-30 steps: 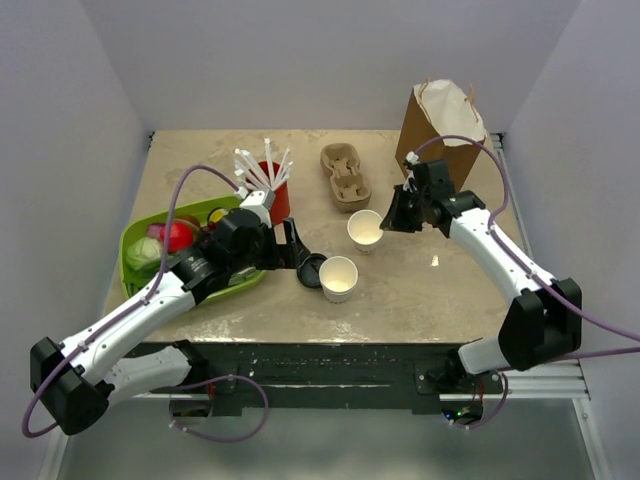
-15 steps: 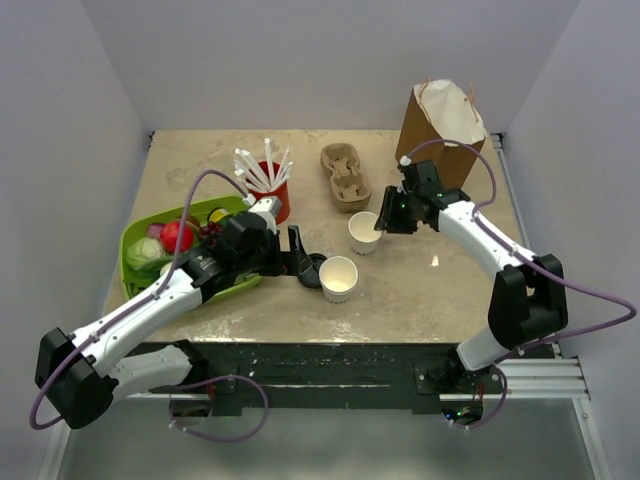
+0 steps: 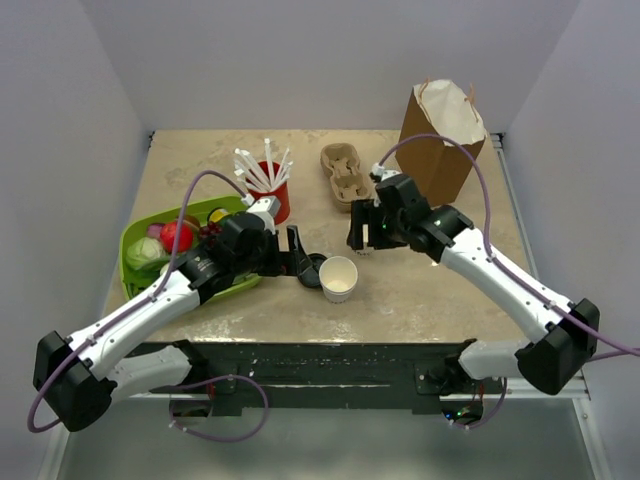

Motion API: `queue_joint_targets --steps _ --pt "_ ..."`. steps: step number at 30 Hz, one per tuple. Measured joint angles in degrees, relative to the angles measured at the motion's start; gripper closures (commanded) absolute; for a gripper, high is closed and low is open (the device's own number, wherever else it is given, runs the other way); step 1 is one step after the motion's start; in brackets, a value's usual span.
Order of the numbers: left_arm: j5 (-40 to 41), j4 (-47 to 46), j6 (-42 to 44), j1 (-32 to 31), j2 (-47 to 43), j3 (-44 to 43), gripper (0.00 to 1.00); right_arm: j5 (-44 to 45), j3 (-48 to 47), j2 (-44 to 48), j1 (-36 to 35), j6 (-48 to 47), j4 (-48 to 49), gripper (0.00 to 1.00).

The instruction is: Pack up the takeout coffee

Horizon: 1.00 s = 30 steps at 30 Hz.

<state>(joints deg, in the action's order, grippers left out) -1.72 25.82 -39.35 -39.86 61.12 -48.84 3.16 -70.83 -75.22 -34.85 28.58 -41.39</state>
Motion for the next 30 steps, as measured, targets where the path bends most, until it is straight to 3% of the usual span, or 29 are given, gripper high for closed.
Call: queue_joint_targets --steps 9,12,17,22,26,30 --pt "0.7 1.53 -0.09 0.0 -1.38 0.04 0.0 4.98 0.0 -7.93 -10.19 3.85 -3.65 0.3" --pt "0.79 1.77 -0.48 0.0 -2.54 1.05 0.0 5.07 0.66 -9.05 -11.28 4.09 -4.42 0.39" --pt "0.9 2.19 -0.76 0.0 -4.22 2.8 0.0 6.6 2.64 -9.14 -11.5 5.01 -4.92 0.64" --pt "0.9 2.16 -1.57 0.0 -4.37 2.84 0.0 7.17 4.02 -9.57 -11.5 5.95 -5.07 0.7" --pt "0.9 2.08 -1.86 0.0 -4.37 2.99 0.0 6.47 4.74 -9.62 -11.47 5.99 -4.61 0.84" --pt "0.9 2.14 -1.99 0.0 -4.37 3.41 0.0 6.4 4.76 -9.86 -11.47 5.95 -4.26 0.86"
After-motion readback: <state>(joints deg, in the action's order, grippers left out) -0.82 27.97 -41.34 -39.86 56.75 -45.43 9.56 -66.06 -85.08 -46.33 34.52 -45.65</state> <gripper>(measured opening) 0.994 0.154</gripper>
